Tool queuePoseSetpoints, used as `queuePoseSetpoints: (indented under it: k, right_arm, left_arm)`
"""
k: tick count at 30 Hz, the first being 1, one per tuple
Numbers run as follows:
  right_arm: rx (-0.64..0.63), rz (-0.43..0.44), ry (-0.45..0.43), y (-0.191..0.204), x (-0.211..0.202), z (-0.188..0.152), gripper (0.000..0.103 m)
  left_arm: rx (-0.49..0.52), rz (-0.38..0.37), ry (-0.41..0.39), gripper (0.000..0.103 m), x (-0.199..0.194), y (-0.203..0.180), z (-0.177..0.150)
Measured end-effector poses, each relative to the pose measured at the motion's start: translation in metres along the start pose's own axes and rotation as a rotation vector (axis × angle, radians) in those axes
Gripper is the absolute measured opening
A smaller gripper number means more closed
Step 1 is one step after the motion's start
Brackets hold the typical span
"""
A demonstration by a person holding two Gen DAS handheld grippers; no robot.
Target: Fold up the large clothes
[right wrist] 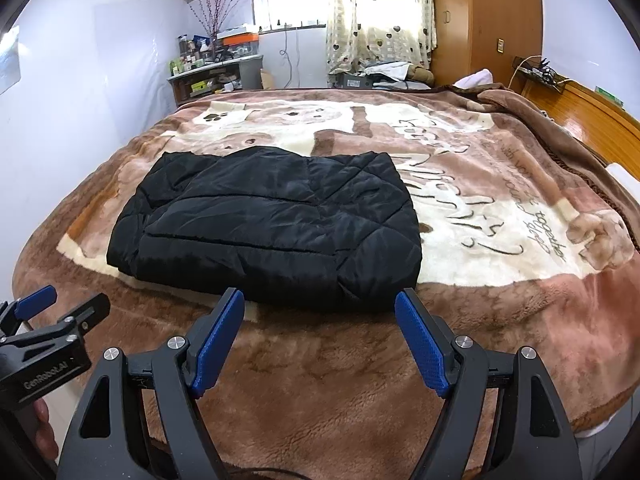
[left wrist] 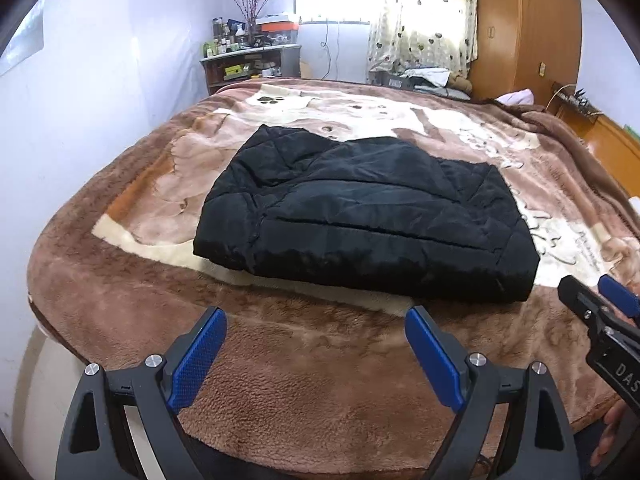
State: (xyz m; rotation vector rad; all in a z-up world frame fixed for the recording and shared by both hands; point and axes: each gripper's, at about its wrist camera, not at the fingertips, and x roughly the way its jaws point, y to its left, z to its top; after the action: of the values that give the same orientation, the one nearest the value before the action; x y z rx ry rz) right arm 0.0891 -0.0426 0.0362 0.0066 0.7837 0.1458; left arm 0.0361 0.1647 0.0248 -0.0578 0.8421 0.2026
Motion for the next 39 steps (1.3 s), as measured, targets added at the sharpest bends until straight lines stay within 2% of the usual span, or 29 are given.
queuePoseSetpoints:
  k: [17, 39]
  right_arm:
    - [-0.008, -0.002, 0.006, 0.008, -0.001, -0.004, 0.078]
    - [-0.008, 0.003, 0.024, 0.004, 0.003, -0.007, 0.078]
  left_arm:
    - [0.015, -0.02, -0.032, 0.091, -0.007, -0.009, -0.001]
    - [0.045, -0.015, -0.027, 0.091, -0.003, -0.016, -0.002]
